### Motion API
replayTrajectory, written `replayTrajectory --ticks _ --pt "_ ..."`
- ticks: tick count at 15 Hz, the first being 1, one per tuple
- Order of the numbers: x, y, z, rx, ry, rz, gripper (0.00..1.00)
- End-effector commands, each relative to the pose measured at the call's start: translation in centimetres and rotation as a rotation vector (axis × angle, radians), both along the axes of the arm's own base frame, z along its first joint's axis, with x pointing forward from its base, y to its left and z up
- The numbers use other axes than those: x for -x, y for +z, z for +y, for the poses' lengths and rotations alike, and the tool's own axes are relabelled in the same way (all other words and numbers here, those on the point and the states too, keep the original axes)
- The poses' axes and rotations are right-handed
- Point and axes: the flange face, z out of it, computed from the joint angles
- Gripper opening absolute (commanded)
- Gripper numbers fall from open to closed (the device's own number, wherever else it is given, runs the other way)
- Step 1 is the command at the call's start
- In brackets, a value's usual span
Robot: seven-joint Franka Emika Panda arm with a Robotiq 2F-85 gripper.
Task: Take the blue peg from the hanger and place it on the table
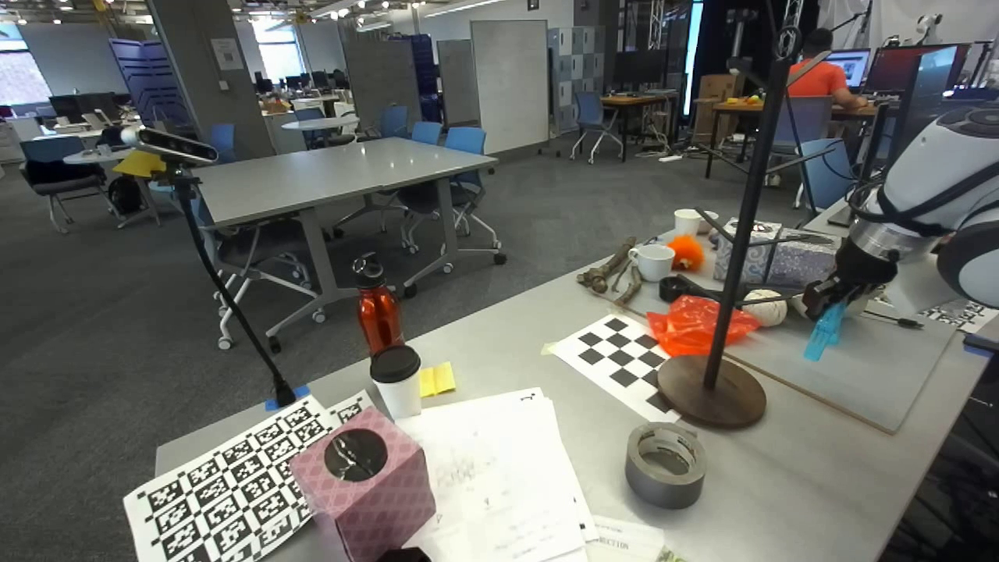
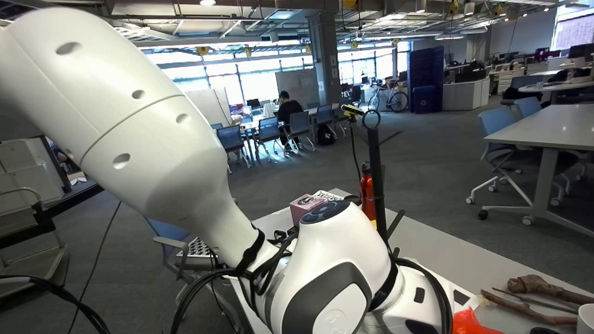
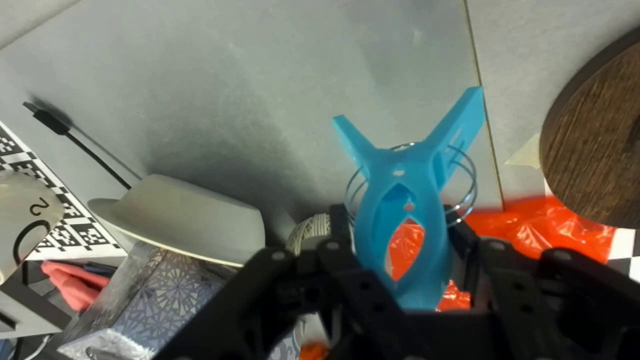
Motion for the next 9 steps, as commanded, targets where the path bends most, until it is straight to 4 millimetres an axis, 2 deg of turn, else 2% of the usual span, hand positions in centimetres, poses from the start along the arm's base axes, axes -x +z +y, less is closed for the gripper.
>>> replayTrajectory --ticks 1,3,4,9 --pt "-1.21 -0.25 -0.85 -0.009 -0.031 -0.001 0.77" --pt "-1.45 -0.15 -1.02 -0.017 -0.043 -0.007 0.93" --pt "-1.58 -0.08 -1.06 -0.019 -0.047 -0.011 0.97" --pt "-1.57 0.21 -0.78 -0.031 -0.052 -0.016 1.00"
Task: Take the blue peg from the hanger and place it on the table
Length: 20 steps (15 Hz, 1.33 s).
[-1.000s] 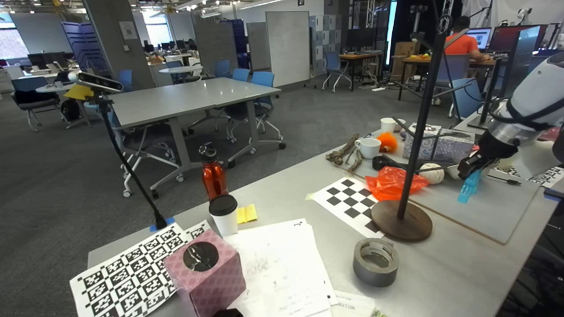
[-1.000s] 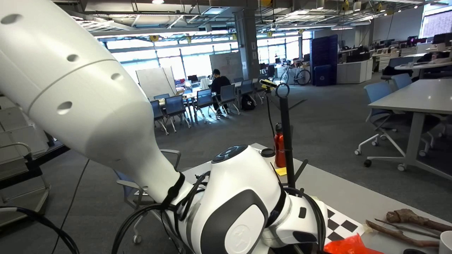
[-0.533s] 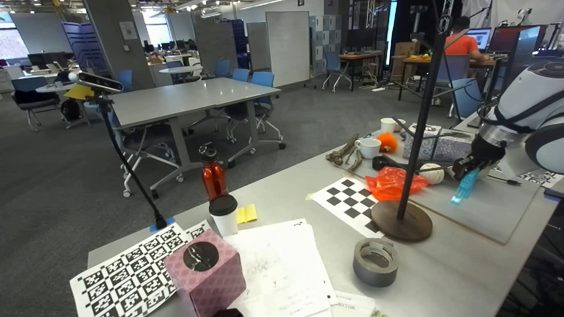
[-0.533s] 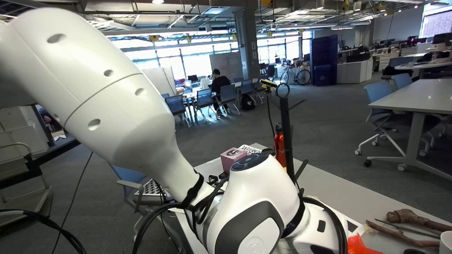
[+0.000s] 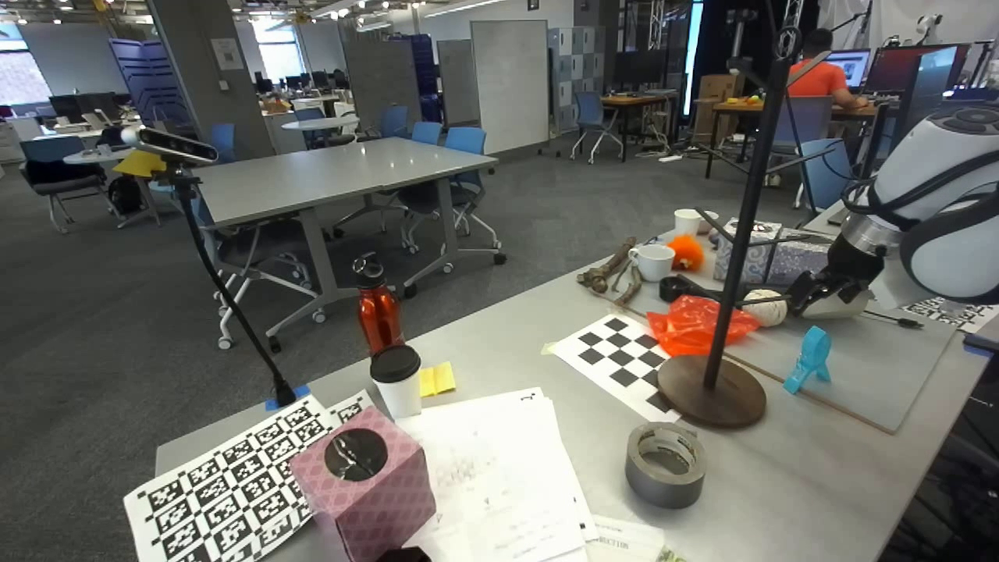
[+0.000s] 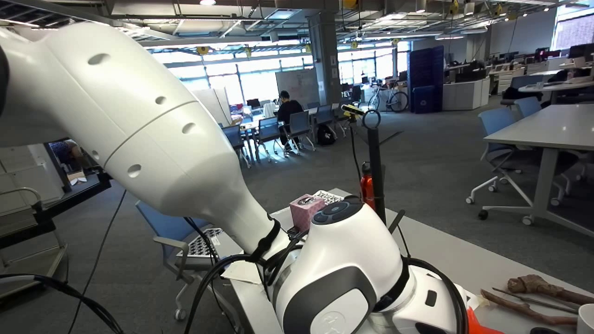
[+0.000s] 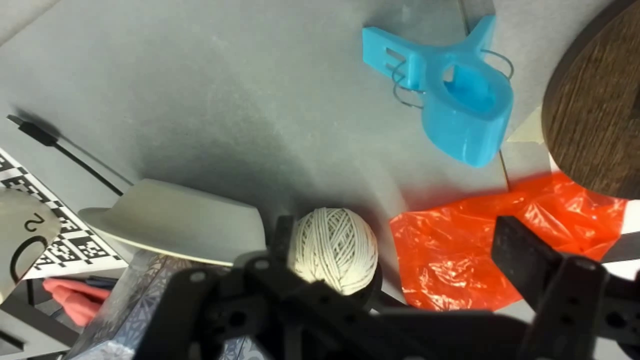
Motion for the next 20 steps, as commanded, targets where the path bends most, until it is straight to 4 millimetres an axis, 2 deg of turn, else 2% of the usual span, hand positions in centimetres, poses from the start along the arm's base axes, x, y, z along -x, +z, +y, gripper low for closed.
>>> replayTrajectory --ticks 1,13,20 --pt "-0.2 0.5 0.3 -0.016 0.001 0.009 1.00" --pt "2.7 5.5 3.2 -0.035 0.008 -0.042 1.00" --pt "5.5 8.2 5.0 -0.005 0.042 -0.061 1.00"
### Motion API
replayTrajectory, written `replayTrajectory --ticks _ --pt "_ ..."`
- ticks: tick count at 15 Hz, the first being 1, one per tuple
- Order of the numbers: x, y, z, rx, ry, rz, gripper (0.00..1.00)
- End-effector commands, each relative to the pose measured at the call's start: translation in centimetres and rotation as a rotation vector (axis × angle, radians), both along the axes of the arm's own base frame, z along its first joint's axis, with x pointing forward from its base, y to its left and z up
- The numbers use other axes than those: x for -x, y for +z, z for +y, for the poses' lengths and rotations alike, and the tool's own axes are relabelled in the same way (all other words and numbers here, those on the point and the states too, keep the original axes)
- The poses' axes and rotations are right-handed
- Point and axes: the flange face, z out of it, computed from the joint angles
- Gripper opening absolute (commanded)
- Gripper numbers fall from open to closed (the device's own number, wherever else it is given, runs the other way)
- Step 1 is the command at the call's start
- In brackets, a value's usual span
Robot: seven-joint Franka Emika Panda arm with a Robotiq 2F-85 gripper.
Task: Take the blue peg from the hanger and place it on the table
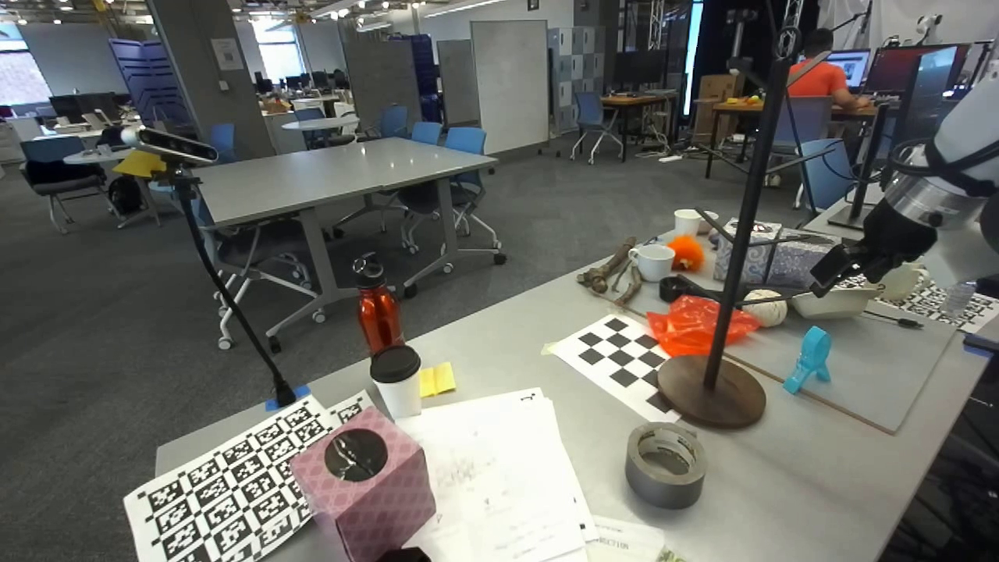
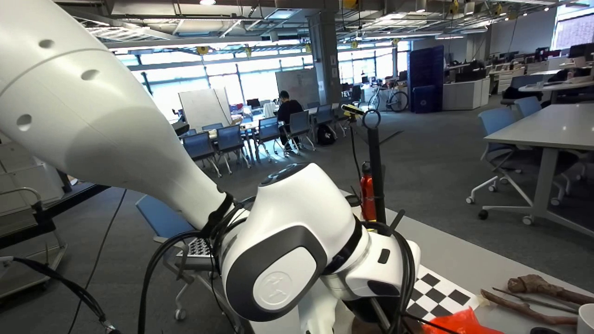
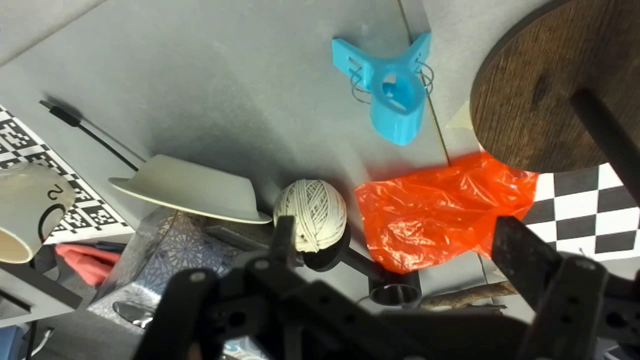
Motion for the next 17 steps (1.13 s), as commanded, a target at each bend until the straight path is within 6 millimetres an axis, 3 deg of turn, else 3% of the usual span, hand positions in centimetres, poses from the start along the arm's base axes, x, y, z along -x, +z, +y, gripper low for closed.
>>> replayTrajectory --ticks 1,7,8,12,17 --pt "2.1 2.3 1.7 -0.002 0.010 -0.014 1.00" --pt "3.1 5.1 4.2 0.037 0.042 -0.045 1.00" --pt "2.0 3.7 3.2 0.036 0.047 -0.040 1.00" --pt "2.5 4.7 3.7 0.040 0.048 -0.049 1.00" --pt "2.7 4.5 3.8 0.037 0.047 -0.044 1.00"
